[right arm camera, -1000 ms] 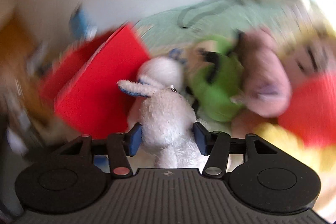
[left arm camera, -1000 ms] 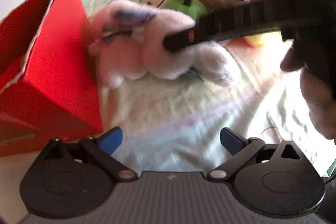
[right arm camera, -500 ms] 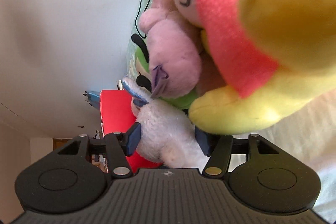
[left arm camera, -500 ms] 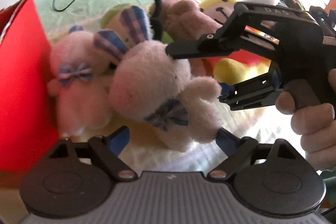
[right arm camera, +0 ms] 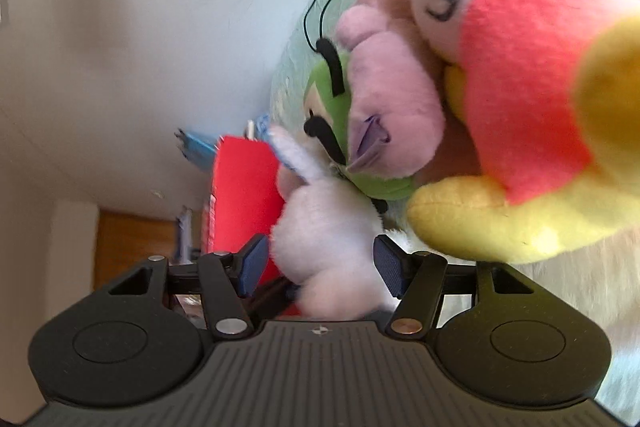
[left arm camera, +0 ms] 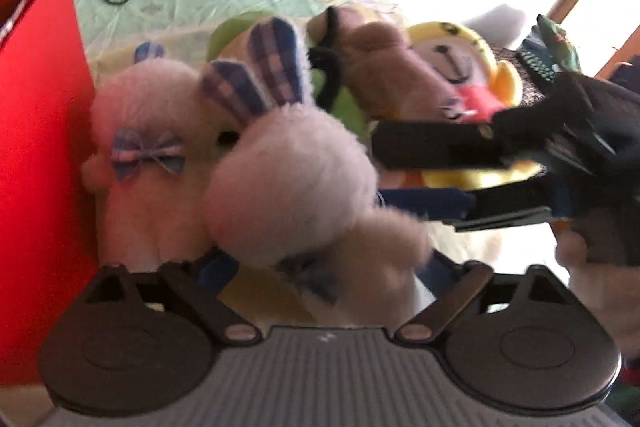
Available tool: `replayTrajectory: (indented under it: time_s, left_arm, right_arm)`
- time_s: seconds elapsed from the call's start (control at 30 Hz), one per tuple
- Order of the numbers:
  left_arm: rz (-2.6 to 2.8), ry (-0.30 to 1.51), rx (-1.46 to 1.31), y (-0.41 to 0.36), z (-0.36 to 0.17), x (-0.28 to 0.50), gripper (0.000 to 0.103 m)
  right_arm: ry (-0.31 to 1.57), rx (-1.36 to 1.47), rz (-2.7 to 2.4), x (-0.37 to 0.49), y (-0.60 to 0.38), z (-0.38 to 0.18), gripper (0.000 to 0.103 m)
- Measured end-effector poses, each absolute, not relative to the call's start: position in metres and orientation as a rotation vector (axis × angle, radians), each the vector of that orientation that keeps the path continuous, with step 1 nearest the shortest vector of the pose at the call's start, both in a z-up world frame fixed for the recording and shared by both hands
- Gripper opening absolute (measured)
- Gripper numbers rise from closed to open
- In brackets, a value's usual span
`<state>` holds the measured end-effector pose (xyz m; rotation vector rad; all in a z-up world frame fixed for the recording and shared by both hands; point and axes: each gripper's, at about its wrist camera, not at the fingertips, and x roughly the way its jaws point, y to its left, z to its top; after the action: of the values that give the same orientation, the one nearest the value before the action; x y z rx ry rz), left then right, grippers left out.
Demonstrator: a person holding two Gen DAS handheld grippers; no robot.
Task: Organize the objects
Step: 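Close the right tool on the white bunny and lift it, then carry the white bunny in the right tool over the red box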
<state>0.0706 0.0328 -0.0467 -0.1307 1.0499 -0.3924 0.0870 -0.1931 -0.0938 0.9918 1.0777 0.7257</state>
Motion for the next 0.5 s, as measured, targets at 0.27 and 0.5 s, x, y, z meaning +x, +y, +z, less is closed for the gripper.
replayTrajectory:
  time_s: [0.27, 0.5]
  left_arm:
    - [-0.38, 1.065, -0.137, 0.034, -0.055, 0.076, 0.074]
    - [-0.376, 1.046, -0.122, 0.03, -0.042, 0.064, 0.072]
  right_arm:
    - [1.104, 0.972, 0.72, 0.094, -0.177, -0.107, 0.052]
    - [1.083, 0.978, 0.748, 0.088, -0.173, -0.105, 0.049]
